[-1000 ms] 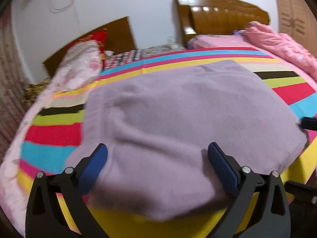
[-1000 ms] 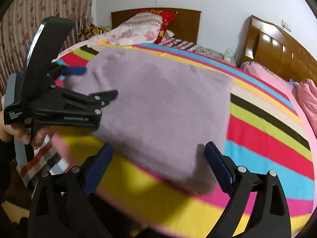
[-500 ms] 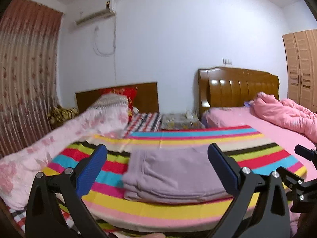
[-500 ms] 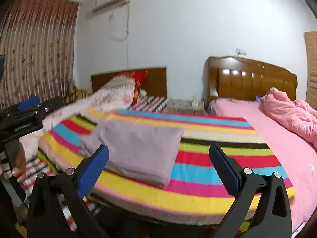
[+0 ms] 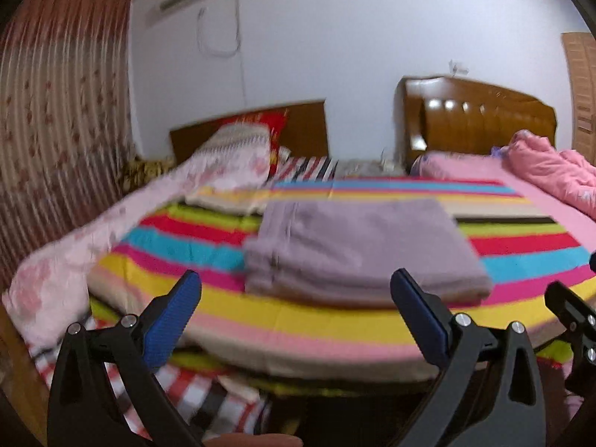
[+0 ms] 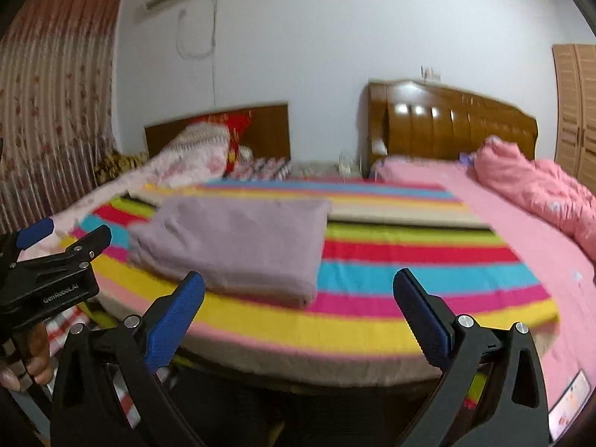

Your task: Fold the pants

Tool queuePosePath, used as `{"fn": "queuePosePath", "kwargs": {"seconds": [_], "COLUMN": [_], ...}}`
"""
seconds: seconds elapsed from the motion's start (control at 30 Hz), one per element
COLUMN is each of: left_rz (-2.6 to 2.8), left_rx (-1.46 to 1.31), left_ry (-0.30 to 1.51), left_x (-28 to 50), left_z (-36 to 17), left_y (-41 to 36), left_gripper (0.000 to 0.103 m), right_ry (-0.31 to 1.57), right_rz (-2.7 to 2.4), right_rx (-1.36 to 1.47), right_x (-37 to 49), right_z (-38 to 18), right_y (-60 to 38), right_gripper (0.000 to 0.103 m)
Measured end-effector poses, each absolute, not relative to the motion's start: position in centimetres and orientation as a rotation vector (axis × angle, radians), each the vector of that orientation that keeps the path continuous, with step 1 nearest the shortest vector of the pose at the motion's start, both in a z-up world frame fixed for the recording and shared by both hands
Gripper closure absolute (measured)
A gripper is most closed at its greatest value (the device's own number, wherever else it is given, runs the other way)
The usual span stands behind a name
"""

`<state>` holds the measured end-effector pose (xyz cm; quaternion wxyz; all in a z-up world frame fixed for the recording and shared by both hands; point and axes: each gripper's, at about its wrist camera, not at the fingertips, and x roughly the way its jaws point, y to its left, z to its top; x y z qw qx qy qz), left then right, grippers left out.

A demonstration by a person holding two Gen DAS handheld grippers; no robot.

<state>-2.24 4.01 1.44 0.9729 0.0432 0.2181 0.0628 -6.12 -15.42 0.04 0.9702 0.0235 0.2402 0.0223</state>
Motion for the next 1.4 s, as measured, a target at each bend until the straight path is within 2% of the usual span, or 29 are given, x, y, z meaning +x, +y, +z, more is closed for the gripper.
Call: {"fn": "queuePosePath", "kwargs": {"seconds": [0.2,1.4], "left_rz": [0.141,0.129], "left_rx": [0.047,0.029], "left_ry": [0.529,0.545], "left_x": [-2.4,-2.6], "left_z": [-2.4,-2.4], "left_y": [4.0,3.8], "left_gripper": [0.002,0.002], "right_ry": [0.518,0.530], "right_rz": [0.050,0.075], "right_rx": [0.038,0.019], "right_x": [-5.9,-5.7], "right_z": [-1.5,-1.9], "right_y": [-15.2,-14.8], "right_gripper": [0.005,0.005]}}
